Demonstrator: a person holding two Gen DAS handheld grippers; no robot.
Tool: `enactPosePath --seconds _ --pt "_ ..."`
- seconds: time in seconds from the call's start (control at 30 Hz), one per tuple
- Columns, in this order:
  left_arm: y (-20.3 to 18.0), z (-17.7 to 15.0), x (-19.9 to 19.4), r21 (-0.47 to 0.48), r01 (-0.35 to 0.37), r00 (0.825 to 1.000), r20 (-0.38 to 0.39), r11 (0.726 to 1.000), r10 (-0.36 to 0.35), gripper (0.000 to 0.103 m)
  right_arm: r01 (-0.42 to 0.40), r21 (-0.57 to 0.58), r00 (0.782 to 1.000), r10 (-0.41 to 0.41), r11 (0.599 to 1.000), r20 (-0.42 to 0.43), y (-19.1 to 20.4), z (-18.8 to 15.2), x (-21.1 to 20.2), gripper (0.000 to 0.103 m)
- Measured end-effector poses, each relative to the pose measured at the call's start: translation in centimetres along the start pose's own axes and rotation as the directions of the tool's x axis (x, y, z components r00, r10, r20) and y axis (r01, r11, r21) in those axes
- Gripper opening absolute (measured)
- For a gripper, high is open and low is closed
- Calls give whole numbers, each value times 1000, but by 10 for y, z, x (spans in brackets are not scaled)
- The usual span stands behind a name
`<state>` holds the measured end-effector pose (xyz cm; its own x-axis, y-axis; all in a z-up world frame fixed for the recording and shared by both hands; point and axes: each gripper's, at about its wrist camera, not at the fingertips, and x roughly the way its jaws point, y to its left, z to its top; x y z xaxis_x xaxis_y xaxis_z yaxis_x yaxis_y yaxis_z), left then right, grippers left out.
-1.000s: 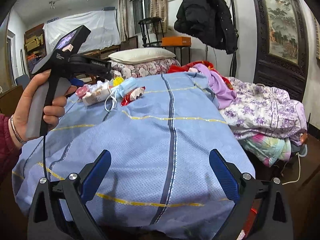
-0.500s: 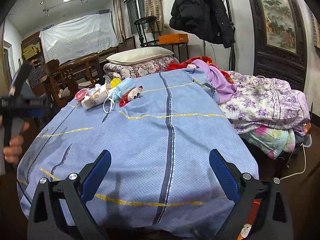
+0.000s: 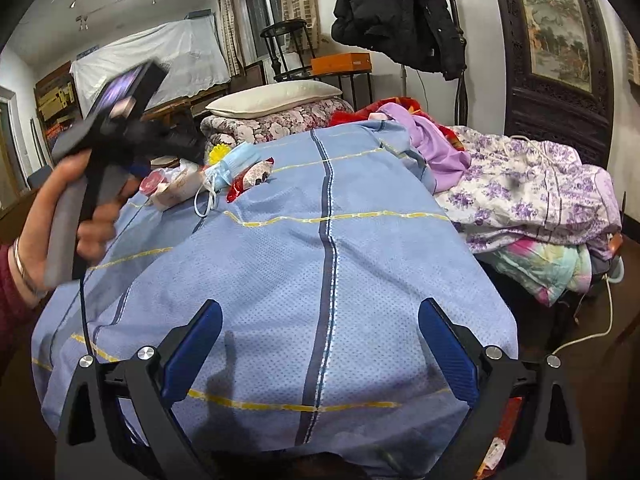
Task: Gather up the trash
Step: 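Grasp the white paper cup with red characters with the left tool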
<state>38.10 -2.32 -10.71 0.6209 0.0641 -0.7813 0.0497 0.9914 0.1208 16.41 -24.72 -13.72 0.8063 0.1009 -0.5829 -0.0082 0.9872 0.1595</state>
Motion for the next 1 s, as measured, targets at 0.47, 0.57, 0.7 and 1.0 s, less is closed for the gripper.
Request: enactPosePath --seconds 0.47,0.57,0.7,1.0 --pt "77 -62 -62 -47 77 996 39 996 -75 94 -11 3 1000 11 1000 17 2 -1 -3 97" --pt "56 -38 -52 -70 94 995 47 993 -91 95 -7 5 1000 7 1000 15 1 -1 -4 97" --pt "42 -17 -22 -125 66 998 6 990 -66 95 -11 13 1000 11 1000 5 -1 -1 -2 97" --pt "45 0 29 -201 40 993 -102 979 -62 95 -30 27 999 30 999 -20 -3 0 4 97"
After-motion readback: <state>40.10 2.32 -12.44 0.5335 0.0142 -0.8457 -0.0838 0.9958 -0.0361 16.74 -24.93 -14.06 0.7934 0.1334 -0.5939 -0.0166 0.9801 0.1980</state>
